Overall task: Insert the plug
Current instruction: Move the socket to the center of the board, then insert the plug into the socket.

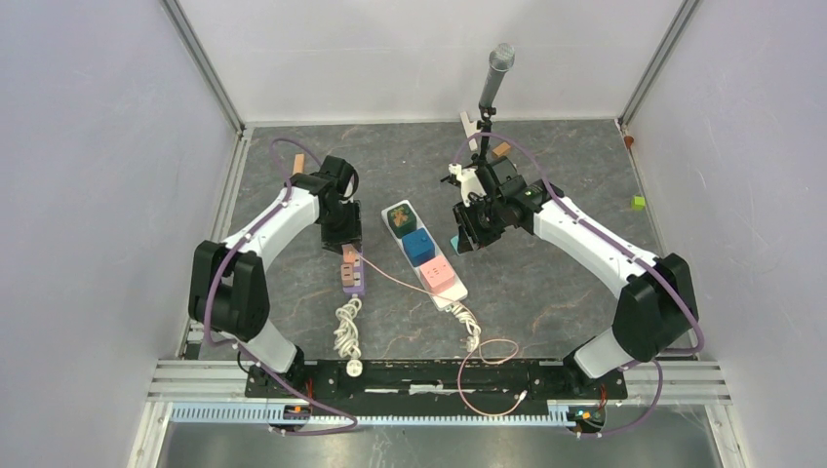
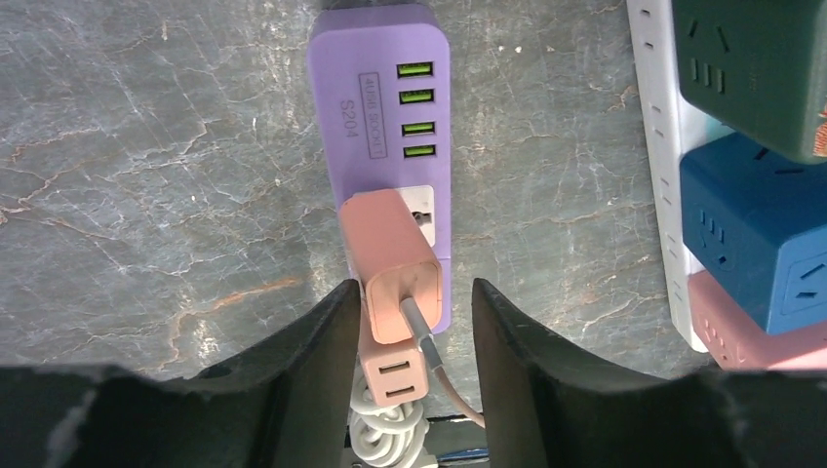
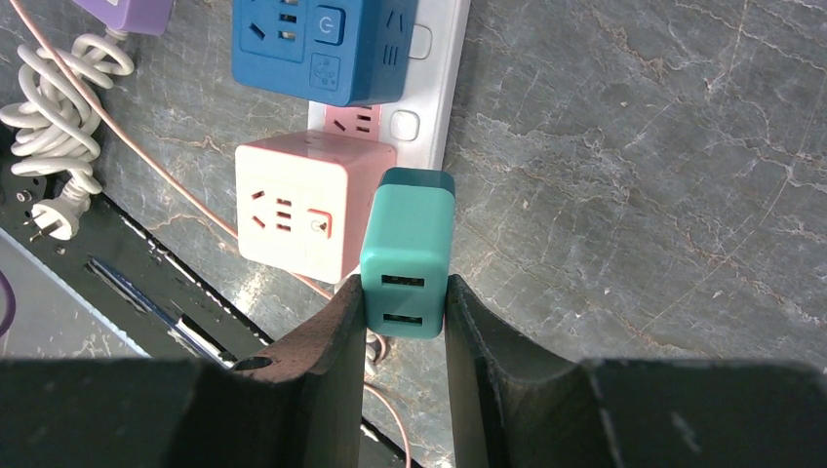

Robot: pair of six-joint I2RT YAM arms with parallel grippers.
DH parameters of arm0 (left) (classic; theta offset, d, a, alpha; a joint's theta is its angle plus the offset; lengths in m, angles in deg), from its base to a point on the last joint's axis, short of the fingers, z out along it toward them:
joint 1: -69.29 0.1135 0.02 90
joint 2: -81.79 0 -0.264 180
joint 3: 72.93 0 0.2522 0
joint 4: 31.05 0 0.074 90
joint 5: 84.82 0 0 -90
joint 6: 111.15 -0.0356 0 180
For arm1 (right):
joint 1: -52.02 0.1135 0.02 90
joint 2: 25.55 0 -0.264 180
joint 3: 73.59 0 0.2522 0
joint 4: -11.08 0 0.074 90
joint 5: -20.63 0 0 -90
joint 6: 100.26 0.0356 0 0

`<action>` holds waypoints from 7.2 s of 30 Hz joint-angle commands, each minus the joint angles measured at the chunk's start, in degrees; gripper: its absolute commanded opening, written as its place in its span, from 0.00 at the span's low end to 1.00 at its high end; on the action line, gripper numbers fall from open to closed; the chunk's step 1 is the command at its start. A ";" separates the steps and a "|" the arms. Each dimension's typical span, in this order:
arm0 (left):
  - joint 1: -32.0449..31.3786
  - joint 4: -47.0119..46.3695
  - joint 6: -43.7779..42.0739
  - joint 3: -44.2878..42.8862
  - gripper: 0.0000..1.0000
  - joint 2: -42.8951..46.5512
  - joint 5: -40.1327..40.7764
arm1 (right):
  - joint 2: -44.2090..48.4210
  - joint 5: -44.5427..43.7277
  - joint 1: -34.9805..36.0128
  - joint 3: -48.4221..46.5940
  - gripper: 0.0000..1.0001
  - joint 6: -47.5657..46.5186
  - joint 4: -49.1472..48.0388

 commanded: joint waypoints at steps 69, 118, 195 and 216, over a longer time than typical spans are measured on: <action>7.07 -3.49 -7.02 -9.04 0.94 5.09 -7.64 | -2.11 1.21 0.65 15.81 0.00 -4.45 -7.29; -8.66 -33.82 -0.86 18.52 0.79 19.92 -27.93 | 31.76 10.71 7.33 63.70 0.00 -11.08 -83.93; -8.57 -13.07 -2.62 15.53 0.66 9.92 -24.39 | 7.09 15.48 12.44 59.77 0.00 -15.09 -105.38; -8.64 -11.86 -4.48 15.51 0.58 6.40 -23.01 | -1.87 17.94 12.25 58.88 0.00 -14.43 -114.44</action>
